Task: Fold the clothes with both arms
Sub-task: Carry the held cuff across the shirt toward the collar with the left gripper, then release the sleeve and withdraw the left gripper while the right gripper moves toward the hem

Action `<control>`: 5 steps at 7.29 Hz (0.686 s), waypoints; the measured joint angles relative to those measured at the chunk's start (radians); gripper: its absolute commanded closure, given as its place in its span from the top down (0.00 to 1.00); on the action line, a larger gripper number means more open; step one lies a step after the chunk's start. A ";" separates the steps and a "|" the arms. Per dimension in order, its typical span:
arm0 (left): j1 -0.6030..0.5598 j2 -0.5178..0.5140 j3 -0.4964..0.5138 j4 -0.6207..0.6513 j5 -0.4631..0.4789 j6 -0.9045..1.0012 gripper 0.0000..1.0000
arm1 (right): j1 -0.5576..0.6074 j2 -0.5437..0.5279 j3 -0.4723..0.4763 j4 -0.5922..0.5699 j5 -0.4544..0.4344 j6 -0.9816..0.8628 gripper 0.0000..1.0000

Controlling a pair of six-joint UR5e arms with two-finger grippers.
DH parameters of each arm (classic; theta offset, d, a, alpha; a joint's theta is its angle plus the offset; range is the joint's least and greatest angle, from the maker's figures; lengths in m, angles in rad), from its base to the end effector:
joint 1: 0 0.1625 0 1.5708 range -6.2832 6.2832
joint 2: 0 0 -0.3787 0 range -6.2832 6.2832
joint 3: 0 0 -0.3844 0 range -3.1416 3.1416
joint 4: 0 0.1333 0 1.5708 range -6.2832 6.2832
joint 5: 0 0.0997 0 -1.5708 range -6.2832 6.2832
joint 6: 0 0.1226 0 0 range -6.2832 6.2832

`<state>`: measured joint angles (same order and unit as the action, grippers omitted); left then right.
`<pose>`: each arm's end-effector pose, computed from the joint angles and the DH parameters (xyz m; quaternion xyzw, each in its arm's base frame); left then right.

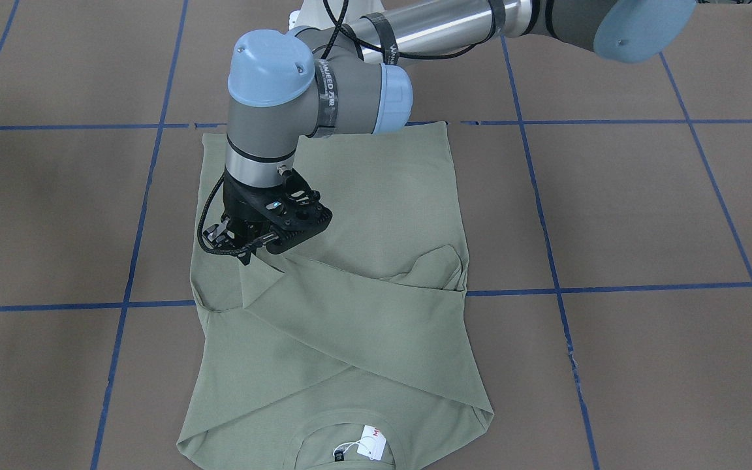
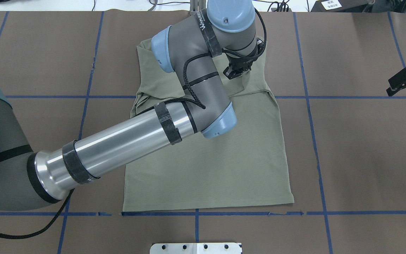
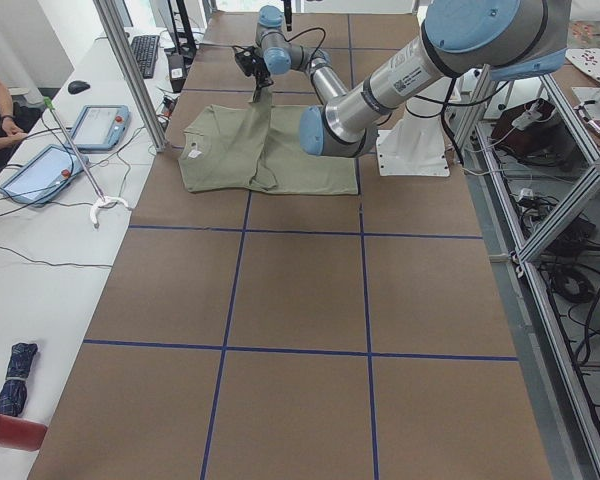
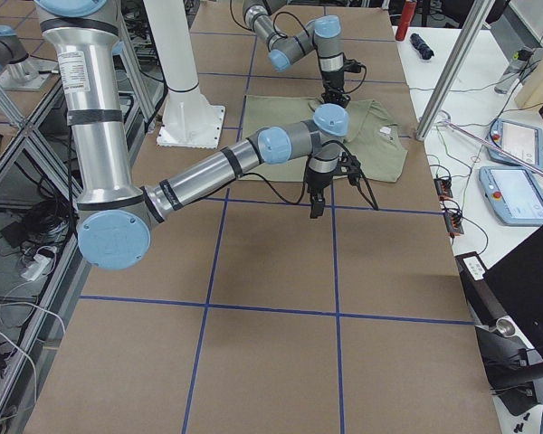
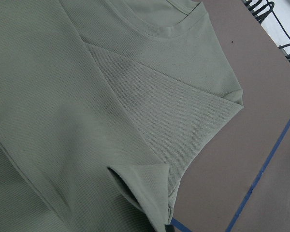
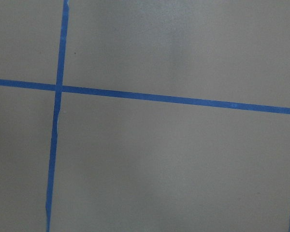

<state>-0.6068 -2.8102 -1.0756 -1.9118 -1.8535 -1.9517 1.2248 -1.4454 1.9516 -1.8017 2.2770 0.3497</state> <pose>0.5937 -0.5328 -0.0079 -0.0623 0.5216 -0.3378 0.7810 -0.1207 -0.4932 0.4145 0.0043 -0.3659 -0.0457 0.9295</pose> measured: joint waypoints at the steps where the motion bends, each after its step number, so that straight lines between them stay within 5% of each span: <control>1: 0.046 -0.015 0.032 -0.047 0.044 -0.043 1.00 | -0.001 0.005 0.000 0.000 0.000 0.003 1.00; 5: 0.164 0.005 0.059 -0.191 0.227 0.018 1.00 | -0.001 0.016 0.011 0.001 0.002 0.007 1.00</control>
<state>-0.4429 -2.8050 -1.0162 -2.1024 -1.6263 -1.9337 1.2241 -1.4290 1.9623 -1.8012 2.2790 0.3570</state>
